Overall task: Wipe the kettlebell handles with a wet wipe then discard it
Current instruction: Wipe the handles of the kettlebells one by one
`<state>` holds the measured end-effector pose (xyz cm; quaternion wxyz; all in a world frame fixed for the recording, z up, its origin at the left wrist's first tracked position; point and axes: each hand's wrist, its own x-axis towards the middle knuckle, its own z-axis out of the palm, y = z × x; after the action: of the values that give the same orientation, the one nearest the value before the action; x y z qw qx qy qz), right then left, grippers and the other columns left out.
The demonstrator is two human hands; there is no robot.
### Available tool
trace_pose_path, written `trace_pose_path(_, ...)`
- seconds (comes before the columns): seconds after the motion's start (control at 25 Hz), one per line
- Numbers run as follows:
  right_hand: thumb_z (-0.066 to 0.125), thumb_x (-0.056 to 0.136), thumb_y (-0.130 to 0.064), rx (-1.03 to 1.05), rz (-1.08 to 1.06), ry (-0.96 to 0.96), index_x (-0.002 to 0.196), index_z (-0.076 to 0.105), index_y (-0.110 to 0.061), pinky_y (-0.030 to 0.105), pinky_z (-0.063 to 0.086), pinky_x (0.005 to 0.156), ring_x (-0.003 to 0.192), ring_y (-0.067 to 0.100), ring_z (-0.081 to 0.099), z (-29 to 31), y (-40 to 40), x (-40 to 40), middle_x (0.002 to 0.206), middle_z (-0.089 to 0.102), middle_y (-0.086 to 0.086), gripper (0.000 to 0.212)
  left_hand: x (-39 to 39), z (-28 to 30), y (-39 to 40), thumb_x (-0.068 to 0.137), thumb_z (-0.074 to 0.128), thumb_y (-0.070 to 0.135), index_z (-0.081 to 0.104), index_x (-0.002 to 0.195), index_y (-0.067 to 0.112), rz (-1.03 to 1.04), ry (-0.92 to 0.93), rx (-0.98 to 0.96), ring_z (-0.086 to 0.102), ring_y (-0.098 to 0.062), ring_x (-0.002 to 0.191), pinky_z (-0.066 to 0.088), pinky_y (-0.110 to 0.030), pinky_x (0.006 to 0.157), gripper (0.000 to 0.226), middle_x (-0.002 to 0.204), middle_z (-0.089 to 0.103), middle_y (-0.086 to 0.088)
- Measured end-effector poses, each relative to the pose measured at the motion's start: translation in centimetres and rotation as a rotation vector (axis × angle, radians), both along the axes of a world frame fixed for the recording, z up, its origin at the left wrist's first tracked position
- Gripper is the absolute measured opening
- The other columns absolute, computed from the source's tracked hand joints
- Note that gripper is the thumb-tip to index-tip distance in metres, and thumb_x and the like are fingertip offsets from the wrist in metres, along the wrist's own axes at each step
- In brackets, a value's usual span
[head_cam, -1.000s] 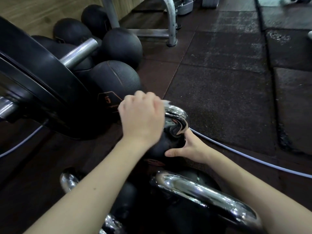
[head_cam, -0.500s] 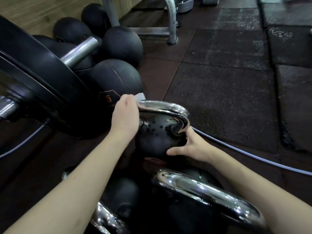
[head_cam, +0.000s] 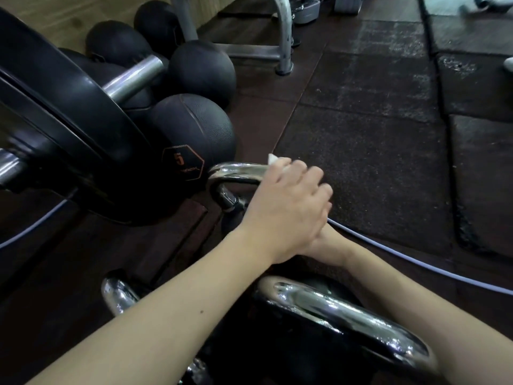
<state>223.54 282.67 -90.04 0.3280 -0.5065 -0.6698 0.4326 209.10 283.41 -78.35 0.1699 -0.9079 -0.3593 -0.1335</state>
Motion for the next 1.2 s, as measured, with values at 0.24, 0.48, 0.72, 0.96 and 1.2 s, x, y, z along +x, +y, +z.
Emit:
trace_pose_path(0.24, 0.1, 0.068, -0.031, -0.111, -0.029, 0.033, 0.151, 0.039, -0.025, 0.016, 0.042, 0.113, 0.136, -0.011, 0.047, 0.0, 0.1, 0.1, 0.148, 0.053, -0.015, 0.104, -3.2, 0.6, 0.9, 0.105, 0.04, 0.037, 0.064, 0.126, 0.023, 0.066, -0.145, -0.016, 0.056, -0.029, 0.108, 0.036, -0.047, 0.105, 0.034, 0.116, 0.062, -0.001)
trace_pose_path(0.48, 0.098, 0.054, -0.061, -0.182, -0.047, -0.011, 0.138, 0.035, -0.06, 0.022, 0.036, 0.117, 0.144, 0.001, 0.045, 1.9, -1.0, -0.4, 0.153, 0.049, -0.012, 0.105, -7.1, 1.4, 2.4, 0.107, 0.021, 0.033, 0.053, 0.101, 0.018, 0.538, -0.547, -0.4, 0.054, -0.033, 0.105, 0.031, -0.039, 0.082, 0.035, 0.104, 0.052, -0.002)
trace_pose_path(0.72, 0.084, 0.087, -0.041, -0.371, 0.067, -0.459, 0.146, 0.051, -0.023, 0.008, 0.04, 0.103, 0.133, 0.011, 0.054, 10.3, -1.9, 1.3, 0.136, 0.059, -0.013, 0.07, -15.0, 5.0, -1.0, 0.112, 0.034, 0.029, 0.068, 0.098, 0.001, 0.863, -1.081, -0.561, 0.063, -0.038, 0.105, 0.046, -0.047, 0.096, 0.045, 0.104, 0.071, -0.019)
trace_pose_path(0.96, 0.071, 0.095, -0.043, -0.01, -0.202, -0.749, 0.121, 0.072, -0.019, 0.038, 0.054, 0.095, 0.11, 0.029, 0.069, 21.2, -5.5, -3.1, 0.114, 0.076, 0.006, 0.036, -22.2, 11.9, -12.0, 0.099, 0.063, 0.048, 0.054, 0.074, 0.02, 0.741, -0.871, -0.566, 0.052, -0.01, 0.065, 0.04, -0.027, 0.062, 0.039, 0.068, 0.056, 0.007)
trace_pose_path(1.2, 0.069, 0.094, -0.047, 0.304, 0.089, -0.597, 0.129, 0.069, -0.021, 0.041, 0.052, 0.104, 0.124, 0.027, 0.066, 28.3, -13.5, -20.1, 0.128, 0.073, 0.004, 0.044, -31.0, 18.4, -23.1, 0.1, 0.058, 0.026, 0.059, 0.085, 0.022, 0.804, -0.78, -0.39, 0.057, -0.016, 0.076, 0.043, -0.034, 0.067, 0.015, 0.08, 0.063, 0.002)
